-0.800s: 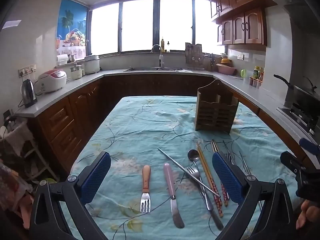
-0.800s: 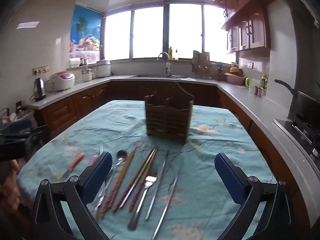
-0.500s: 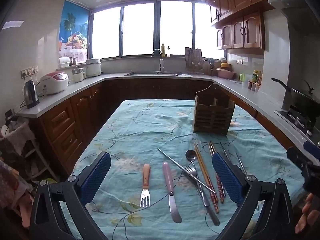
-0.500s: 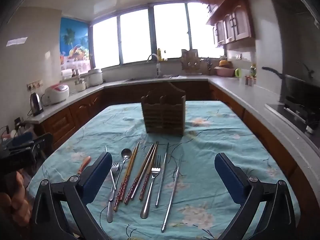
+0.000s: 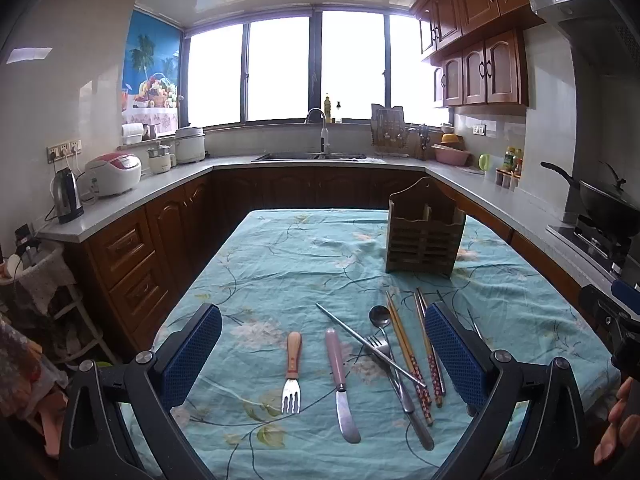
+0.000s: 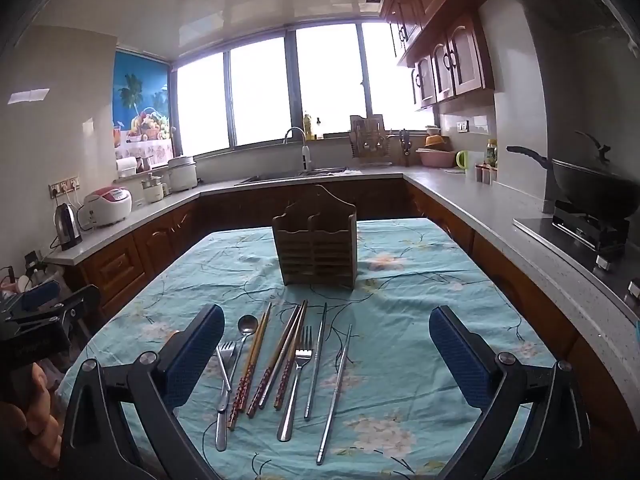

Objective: Organize utensils

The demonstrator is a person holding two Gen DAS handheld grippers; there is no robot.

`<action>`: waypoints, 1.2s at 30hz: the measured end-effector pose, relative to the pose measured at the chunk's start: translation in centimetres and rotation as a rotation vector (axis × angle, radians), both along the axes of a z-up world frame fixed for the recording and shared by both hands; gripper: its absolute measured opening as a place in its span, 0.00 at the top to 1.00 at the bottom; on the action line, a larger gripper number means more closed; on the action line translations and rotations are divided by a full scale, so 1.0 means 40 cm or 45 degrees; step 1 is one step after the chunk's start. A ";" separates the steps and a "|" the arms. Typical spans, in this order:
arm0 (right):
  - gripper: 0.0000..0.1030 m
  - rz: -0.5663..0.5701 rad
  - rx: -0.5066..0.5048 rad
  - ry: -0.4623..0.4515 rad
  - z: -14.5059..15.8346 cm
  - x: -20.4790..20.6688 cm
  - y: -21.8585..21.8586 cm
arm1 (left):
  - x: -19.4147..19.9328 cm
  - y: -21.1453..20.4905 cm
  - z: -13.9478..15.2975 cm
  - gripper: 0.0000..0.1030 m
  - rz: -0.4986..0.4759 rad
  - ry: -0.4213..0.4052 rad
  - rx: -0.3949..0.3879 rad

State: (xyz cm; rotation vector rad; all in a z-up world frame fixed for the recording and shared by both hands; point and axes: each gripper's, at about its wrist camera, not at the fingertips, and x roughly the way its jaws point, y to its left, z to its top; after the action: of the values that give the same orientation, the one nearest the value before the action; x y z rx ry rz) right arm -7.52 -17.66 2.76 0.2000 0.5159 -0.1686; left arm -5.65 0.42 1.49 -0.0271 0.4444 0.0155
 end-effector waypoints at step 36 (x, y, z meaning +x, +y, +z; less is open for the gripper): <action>0.00 -0.004 -0.002 0.010 0.041 -0.032 0.030 | -0.004 -0.005 -0.015 0.01 0.004 0.000 0.000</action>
State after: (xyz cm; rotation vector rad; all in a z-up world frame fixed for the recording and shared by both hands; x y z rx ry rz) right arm -8.79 -16.46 4.41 0.1984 0.5230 -0.1729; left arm -5.79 0.23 0.88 -0.0280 0.4444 0.0182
